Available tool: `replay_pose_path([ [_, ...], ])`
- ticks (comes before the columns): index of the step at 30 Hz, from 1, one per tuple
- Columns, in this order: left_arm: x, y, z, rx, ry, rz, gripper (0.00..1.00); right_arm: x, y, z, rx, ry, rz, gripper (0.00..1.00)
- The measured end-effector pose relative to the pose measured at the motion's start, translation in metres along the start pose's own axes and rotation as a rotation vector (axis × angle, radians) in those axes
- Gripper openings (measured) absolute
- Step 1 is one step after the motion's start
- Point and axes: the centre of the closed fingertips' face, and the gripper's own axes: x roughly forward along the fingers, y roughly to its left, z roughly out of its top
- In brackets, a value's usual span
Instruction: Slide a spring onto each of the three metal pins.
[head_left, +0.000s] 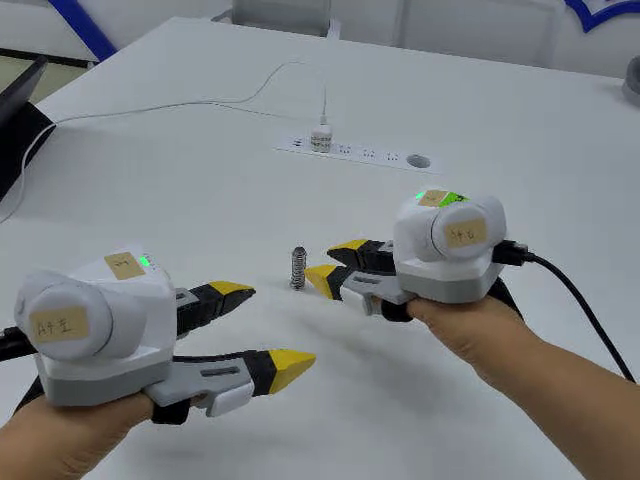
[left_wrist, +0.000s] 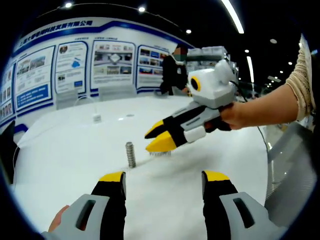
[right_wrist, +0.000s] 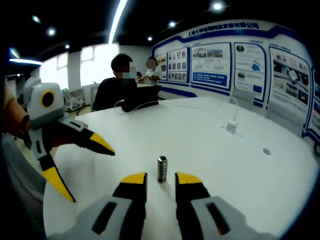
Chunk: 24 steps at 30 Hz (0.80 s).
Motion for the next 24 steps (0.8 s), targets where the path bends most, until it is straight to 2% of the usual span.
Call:
replay_pose_path([
  [7, -0.001, 0.004, 0.002, 0.002, -0.002, 0.03, 0.7, -0.015, 0.0, -0.01, -0.004, 0.014, -0.014, 0.23],
  [15, -0.002, 0.005, 0.001, 0.003, 0.002, 0.042, 0.75, -0.03, 0.0, -0.023, -0.006, 0.034, -0.034, 0.23],
  [19, -0.003, 0.006, 0.001, 0.001, 0.003, 0.049, 0.76, -0.034, -0.006, -0.034, -0.004, 0.058, -0.068, 0.23],
  [24, -0.004, 0.005, 0.001, 0.0, 0.003, 0.05, 0.78, -0.034, -0.019, -0.048, 0.039, 0.106, -0.12, 0.23],
])
